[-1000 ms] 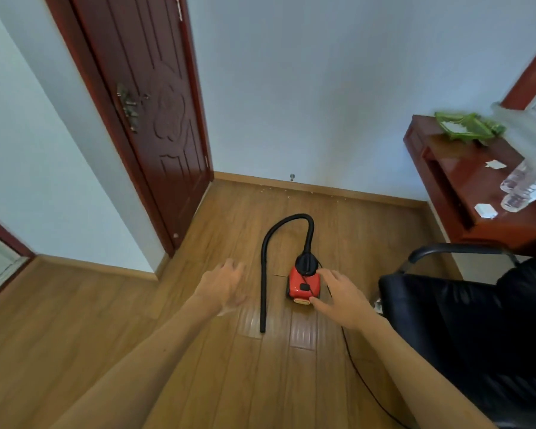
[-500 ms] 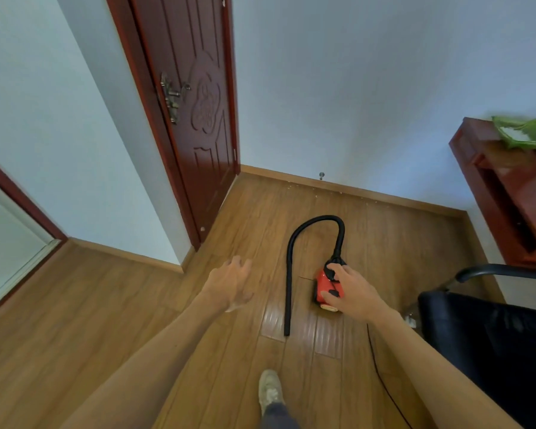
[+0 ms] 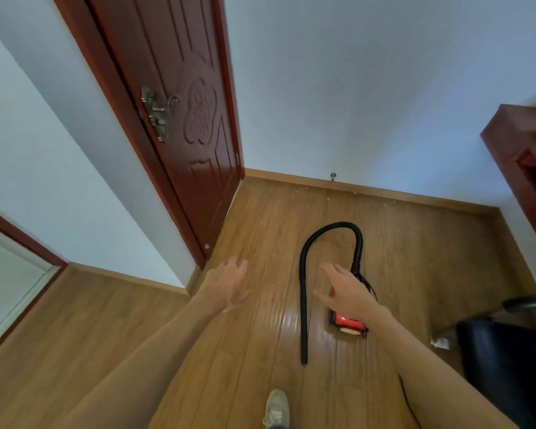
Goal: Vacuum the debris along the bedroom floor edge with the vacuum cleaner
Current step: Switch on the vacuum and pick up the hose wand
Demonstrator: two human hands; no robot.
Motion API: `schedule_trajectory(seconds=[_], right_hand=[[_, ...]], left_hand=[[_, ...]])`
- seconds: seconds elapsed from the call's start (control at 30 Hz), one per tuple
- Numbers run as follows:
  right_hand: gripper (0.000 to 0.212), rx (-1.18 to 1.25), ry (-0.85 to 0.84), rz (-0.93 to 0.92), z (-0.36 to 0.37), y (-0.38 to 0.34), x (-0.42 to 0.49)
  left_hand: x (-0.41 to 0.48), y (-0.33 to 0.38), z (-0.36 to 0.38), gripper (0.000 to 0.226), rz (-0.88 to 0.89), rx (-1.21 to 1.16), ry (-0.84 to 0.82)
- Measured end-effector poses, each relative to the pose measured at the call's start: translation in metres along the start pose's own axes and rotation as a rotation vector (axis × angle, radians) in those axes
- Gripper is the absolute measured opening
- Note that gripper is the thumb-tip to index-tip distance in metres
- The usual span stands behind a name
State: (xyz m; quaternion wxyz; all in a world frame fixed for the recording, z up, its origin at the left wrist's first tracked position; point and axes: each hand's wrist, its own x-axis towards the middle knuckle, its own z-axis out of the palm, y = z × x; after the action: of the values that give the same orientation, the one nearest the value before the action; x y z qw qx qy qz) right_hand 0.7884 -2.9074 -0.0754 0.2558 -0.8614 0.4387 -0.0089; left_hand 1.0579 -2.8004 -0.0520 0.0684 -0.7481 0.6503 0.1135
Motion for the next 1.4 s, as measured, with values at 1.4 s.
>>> schedule_trajectory(seconds=[1.4], right_hand=[[0.072, 0.127, 0.074, 0.54, -0.083, 0.101, 0.333]], left_hand=[[0.513, -0.056, -0.091, 0.061, 0.524, 0.137, -0.176]])
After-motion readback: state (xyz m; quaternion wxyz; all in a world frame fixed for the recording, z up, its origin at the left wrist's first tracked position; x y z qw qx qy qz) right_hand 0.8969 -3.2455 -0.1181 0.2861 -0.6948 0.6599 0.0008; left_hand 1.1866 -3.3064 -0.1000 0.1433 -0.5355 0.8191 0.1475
